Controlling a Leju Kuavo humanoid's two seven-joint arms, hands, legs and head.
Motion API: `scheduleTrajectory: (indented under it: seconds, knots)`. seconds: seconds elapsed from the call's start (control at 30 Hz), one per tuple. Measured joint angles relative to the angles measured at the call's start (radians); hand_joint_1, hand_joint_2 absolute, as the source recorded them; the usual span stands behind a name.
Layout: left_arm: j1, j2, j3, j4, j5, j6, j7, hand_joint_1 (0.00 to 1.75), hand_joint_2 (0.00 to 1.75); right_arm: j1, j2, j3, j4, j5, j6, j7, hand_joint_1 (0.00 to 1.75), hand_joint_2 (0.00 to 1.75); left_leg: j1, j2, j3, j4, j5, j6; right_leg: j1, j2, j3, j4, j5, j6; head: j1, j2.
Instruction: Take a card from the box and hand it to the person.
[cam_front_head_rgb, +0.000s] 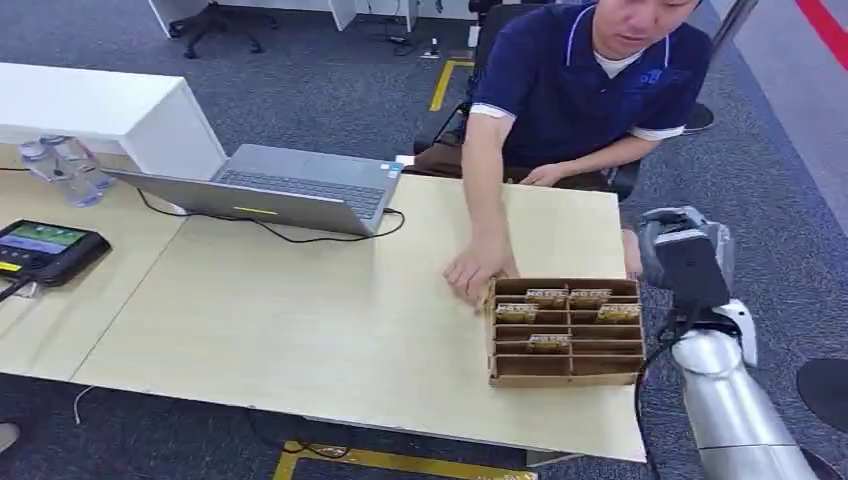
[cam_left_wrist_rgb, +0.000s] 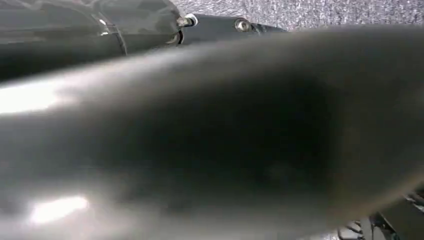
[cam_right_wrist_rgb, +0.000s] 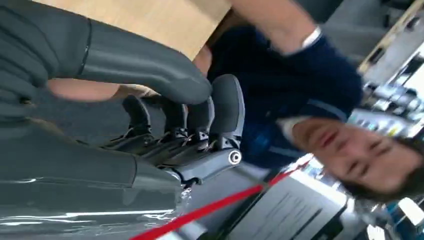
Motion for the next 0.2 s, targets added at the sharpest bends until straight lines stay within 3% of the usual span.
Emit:
scheduleTrajectory:
  seconds: [0.2]
  knots:
    - [0.004,-0.002,0.017,0.0,-0.009,0.0,-0.001,0.0,0.0,0.044,-0.021,-0.237,0.117,0.02,-0.013,-0.071,1.75,1.75,0.0,-0.004,-0.001,0.0,0.0,0.0,0.0,-0.003,0.0,0.0,0.0,0.0,-0.001,0.0]
